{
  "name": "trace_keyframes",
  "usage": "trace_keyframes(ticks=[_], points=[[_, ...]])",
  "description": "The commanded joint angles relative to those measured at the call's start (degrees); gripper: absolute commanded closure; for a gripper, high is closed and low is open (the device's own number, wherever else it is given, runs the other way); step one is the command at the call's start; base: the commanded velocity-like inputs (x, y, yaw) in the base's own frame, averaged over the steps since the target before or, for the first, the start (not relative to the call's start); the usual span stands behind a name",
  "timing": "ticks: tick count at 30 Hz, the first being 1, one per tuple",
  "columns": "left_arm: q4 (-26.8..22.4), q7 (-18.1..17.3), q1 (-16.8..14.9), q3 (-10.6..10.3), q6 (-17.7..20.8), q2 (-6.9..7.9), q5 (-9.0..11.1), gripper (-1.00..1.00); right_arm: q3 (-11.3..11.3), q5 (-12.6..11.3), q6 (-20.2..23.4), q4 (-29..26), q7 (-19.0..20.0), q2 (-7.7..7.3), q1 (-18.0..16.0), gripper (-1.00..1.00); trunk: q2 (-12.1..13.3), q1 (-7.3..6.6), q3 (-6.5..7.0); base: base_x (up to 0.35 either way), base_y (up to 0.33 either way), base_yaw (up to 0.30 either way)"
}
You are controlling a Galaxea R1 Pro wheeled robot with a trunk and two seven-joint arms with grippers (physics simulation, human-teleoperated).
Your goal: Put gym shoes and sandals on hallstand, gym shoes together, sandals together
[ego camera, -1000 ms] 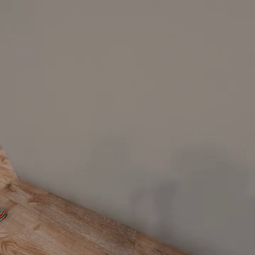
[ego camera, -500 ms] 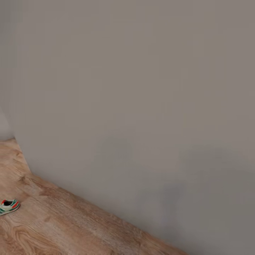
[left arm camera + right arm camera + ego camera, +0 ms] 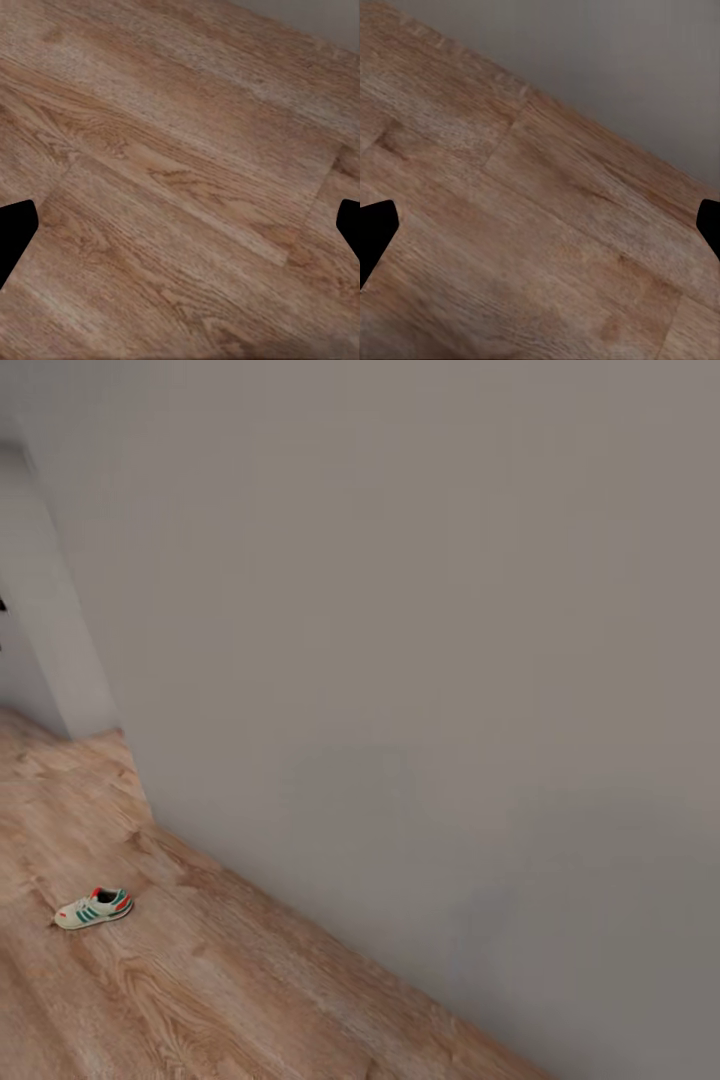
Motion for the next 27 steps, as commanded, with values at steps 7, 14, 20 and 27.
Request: trace_keyframes(ticks=[7,14,20,27], points=[[0.07,-0.04,-0.03,0.01,-0.19,0.04,0.04,-1.00,0.02,0.00,-0.16,0.00,-0.02,0.01,-0.01,-1.00,-0.03,0.00,-0.38,0.000,0.328,0.240],[0.07,-0.05,-0.02,0.00,-0.19,0.03,0.04,-1.00,0.02,0.00,-0.18,0.00,-0.02,0.02,-0.01,-1.00,-0.03,0.00,-0.69,0.000,0.337,0.240],[0.07,-0.05,-0.02,0.00,-0.16,0.03,0.04,-1.00,0.02,0.00,-0.20,0.00,-0.02,0.00,-0.01,-1.00,-0.03,0.00,-0.96,0.000,0.284,0.240],[0.07,-0.05,-0.02,-0.02,-0.18,0.03,0.04,-1.00,0.02,0.00,-0.24,0.00,-0.02,-0.01,-0.01,-1.00,-0.03,0.00,-1.28,0.000,0.056,0.240]])
